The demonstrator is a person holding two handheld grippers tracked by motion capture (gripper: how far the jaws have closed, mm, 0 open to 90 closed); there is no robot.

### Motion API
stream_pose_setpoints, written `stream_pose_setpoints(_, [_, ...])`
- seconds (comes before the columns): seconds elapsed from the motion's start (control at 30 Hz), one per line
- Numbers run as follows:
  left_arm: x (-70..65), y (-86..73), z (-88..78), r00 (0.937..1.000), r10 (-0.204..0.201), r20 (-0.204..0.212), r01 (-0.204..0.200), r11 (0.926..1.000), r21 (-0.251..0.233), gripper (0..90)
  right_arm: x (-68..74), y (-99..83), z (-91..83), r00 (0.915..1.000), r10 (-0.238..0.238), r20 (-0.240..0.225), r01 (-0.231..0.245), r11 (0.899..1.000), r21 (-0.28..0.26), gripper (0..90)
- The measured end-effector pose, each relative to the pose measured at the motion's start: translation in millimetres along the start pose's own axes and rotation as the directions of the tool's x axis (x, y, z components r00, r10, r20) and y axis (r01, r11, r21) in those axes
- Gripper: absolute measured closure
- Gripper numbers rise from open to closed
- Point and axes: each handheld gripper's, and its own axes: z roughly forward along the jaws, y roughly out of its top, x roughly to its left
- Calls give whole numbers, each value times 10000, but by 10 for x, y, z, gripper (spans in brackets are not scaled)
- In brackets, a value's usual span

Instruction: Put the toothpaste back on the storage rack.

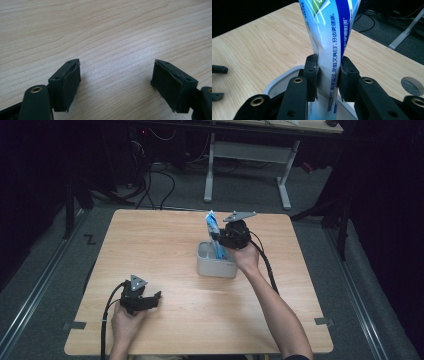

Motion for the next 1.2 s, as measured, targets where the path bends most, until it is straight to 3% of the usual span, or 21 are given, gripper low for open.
stream_pose_setpoints(0.13, [-2, 0, 1, 10000, -8, -8, 8, 10000, -14, 234, 24, -34, -3, 9997, -243, 45, 242, 9996, 158, 715])
stream_pose_setpoints(0.4, [-2, 0, 1, 10000, -3, -8, 3, 10000, -17, 234, 37, -86, 0, 9996, -265, 49, 264, 9995, 194, 713])
stream_pose_setpoints(0.9, [-2, 0, 1, 10000, -1, -5, 1, 10000, -16, 234, 50, -241, 42, 9998, -164, -121, 170, 9986, 503, 707])
stream_pose_setpoints(1.2, [-3, 0, 3, 10000, -18, -6, 18, 10000, -35, 234, 37, -282, 20, 9995, 75, -310, -67, 9997, 253, 691])
